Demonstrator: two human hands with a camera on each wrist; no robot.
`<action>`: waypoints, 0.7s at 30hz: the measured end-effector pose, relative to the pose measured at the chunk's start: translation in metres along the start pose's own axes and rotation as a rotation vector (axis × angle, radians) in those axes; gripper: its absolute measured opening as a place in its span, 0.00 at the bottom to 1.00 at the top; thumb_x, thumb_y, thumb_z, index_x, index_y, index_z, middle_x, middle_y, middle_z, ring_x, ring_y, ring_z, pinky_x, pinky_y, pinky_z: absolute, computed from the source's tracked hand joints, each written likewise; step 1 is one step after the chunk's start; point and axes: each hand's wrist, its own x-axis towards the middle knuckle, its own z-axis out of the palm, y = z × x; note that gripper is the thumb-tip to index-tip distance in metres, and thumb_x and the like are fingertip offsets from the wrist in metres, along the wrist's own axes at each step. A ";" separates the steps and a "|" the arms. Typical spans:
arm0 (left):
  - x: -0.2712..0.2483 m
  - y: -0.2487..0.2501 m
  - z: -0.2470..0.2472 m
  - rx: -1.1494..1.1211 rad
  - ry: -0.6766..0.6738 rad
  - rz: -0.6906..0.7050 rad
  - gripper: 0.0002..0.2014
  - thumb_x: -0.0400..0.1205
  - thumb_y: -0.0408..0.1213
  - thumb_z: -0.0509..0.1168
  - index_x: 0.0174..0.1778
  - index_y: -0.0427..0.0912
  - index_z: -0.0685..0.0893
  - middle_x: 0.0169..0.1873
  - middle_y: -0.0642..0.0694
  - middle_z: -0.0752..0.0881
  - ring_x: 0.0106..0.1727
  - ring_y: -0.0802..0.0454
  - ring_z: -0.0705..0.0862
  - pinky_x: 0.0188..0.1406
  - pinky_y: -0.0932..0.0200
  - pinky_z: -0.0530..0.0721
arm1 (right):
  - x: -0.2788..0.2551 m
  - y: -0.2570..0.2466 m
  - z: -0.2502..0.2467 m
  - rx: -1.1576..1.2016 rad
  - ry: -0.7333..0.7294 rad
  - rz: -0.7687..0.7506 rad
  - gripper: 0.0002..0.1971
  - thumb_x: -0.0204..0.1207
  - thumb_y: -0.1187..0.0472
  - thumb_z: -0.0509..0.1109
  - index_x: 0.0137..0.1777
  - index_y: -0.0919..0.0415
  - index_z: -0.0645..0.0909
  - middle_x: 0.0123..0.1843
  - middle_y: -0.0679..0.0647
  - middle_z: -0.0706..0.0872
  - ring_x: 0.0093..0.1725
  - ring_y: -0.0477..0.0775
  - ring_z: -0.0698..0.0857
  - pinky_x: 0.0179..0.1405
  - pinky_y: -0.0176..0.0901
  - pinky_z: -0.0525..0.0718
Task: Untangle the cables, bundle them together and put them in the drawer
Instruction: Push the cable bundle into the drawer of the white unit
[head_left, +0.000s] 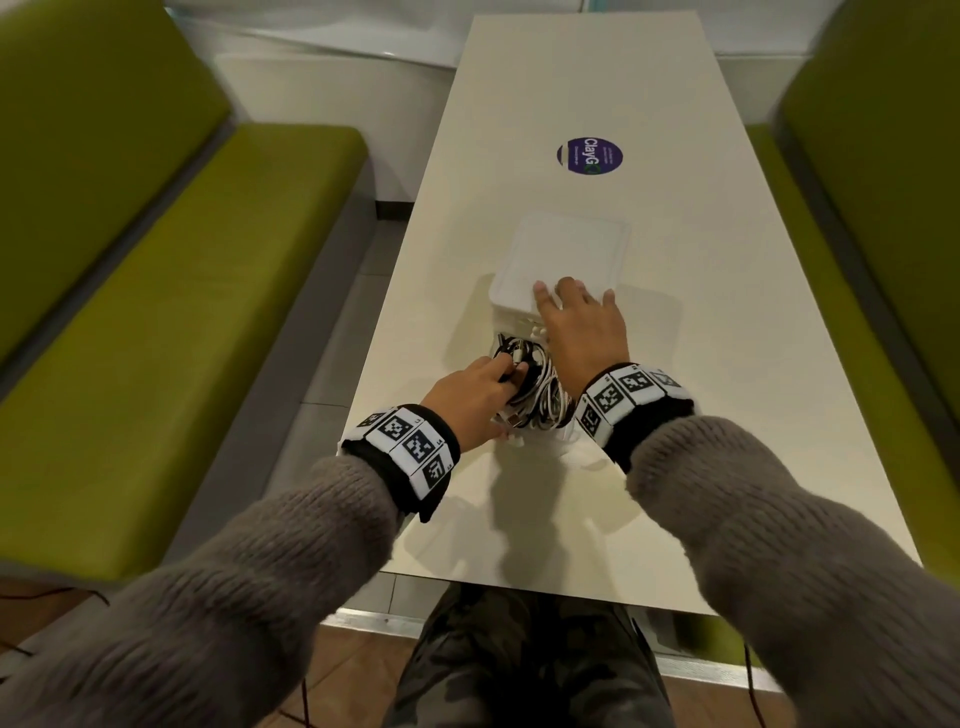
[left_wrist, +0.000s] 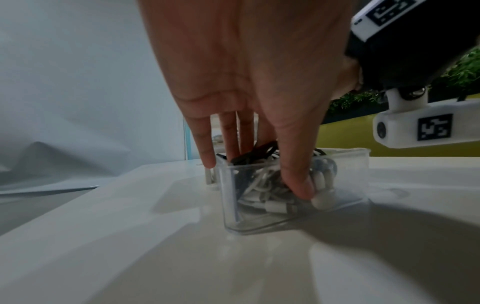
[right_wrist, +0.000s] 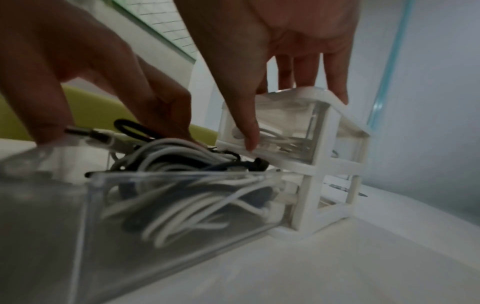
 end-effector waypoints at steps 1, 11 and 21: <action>0.001 0.000 -0.001 -0.022 0.003 -0.007 0.24 0.77 0.46 0.68 0.66 0.36 0.77 0.64 0.43 0.70 0.65 0.47 0.70 0.51 0.54 0.78 | 0.000 0.002 -0.003 0.020 -0.002 -0.004 0.34 0.80 0.59 0.67 0.83 0.60 0.54 0.76 0.61 0.67 0.75 0.63 0.69 0.75 0.63 0.63; 0.006 -0.005 -0.002 -0.027 0.015 0.040 0.29 0.75 0.49 0.71 0.68 0.37 0.78 0.78 0.40 0.61 0.74 0.42 0.68 0.68 0.48 0.72 | 0.010 0.022 -0.025 0.233 -0.080 -0.012 0.22 0.80 0.52 0.67 0.74 0.51 0.75 0.68 0.55 0.73 0.69 0.59 0.72 0.72 0.61 0.68; 0.011 -0.011 0.003 -0.109 -0.072 0.066 0.37 0.79 0.39 0.67 0.81 0.39 0.57 0.82 0.40 0.53 0.81 0.44 0.59 0.75 0.49 0.68 | 0.036 -0.006 -0.028 0.678 -0.098 0.646 0.55 0.63 0.27 0.70 0.82 0.56 0.52 0.83 0.67 0.46 0.82 0.73 0.44 0.78 0.69 0.54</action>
